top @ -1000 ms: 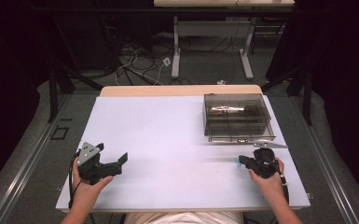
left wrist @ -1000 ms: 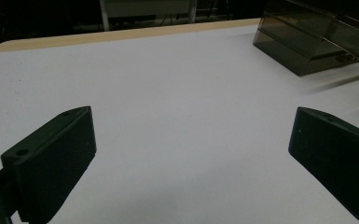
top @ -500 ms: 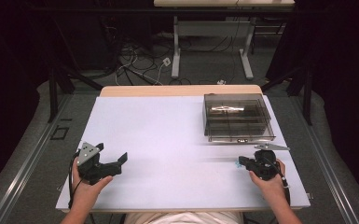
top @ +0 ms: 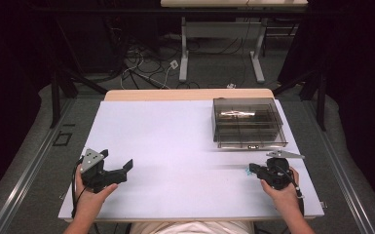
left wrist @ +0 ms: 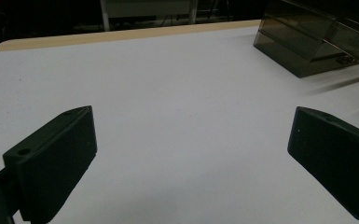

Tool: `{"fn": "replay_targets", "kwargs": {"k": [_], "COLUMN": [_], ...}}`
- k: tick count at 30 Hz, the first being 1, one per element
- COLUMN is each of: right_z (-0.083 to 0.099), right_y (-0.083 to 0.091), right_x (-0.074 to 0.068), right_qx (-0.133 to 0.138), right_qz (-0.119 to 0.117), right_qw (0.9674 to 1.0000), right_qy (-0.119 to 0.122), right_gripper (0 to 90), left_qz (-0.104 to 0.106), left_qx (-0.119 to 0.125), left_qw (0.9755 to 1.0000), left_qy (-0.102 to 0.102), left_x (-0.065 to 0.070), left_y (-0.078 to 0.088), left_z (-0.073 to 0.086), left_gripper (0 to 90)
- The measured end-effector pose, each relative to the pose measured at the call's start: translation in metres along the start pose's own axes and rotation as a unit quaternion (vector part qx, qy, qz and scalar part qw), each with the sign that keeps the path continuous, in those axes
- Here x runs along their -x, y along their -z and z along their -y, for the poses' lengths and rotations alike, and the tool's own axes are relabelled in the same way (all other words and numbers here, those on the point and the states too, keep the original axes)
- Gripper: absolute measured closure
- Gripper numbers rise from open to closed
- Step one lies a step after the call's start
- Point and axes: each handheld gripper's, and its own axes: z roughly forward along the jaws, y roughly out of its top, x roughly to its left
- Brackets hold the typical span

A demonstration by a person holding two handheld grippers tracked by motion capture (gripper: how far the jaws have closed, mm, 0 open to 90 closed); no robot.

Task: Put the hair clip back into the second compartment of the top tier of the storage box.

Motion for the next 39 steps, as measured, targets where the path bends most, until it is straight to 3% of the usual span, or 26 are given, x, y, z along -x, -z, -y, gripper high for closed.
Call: {"fn": "replay_targets", "kwargs": {"k": [39], "right_z": [-0.007], "right_y": [0.024], "right_x": [0.001], "right_qx": [0.053], "right_qz": [-0.001], "right_qw": [0.9986], "right_qy": [0.001], "right_gripper": [89.7], "left_qz": [-0.003], "left_qx": [0.002], "left_qw": [1.0], "left_qy": [0.004], "left_x": [0.0], "left_y": [-0.001], "left_z": [0.0], "left_gripper": [1.3]}}
